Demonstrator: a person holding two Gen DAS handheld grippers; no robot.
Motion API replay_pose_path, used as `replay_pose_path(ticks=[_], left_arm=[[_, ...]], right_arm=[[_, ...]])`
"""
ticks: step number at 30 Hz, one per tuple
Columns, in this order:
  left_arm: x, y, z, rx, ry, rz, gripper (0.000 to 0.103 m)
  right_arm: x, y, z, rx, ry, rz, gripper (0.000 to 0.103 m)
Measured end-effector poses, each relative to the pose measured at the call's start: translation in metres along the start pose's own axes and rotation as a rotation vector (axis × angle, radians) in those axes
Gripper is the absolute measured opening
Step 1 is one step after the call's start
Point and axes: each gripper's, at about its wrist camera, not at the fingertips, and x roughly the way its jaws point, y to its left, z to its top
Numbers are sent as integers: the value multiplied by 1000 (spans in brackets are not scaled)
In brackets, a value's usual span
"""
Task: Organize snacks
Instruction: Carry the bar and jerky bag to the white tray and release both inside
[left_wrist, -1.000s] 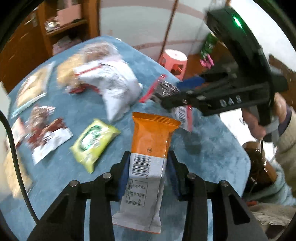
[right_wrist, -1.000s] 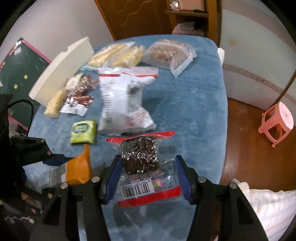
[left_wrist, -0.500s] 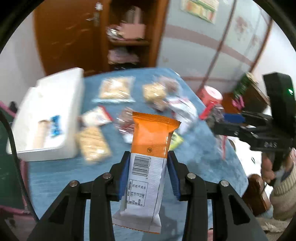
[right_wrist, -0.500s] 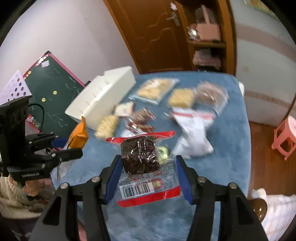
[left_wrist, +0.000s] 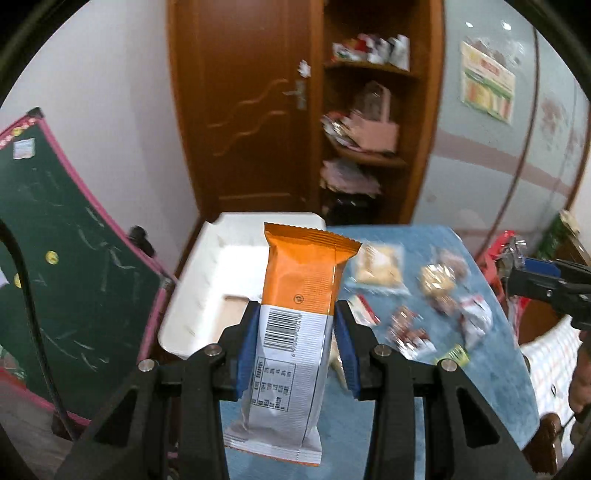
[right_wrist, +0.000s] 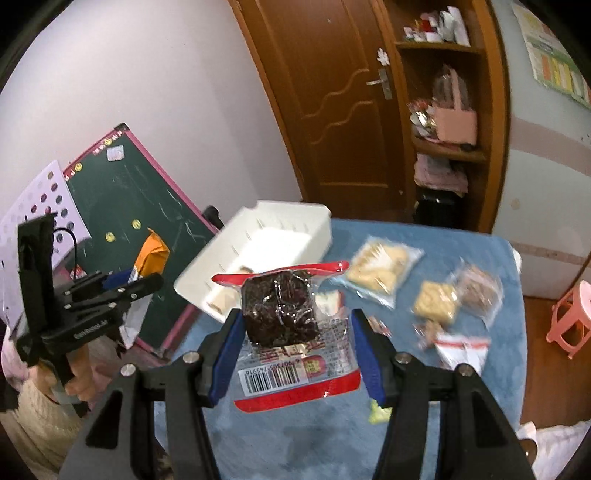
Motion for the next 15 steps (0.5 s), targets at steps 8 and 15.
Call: replay_pose_path(ticks=[8, 15], left_arm=[[13, 60, 40, -87, -43, 82, 38], [55, 92, 61, -154, -6, 96, 38]], right_arm=[[40, 55, 59, -3, -10, 17, 58], [97, 91, 77, -22, 35, 26, 58]])
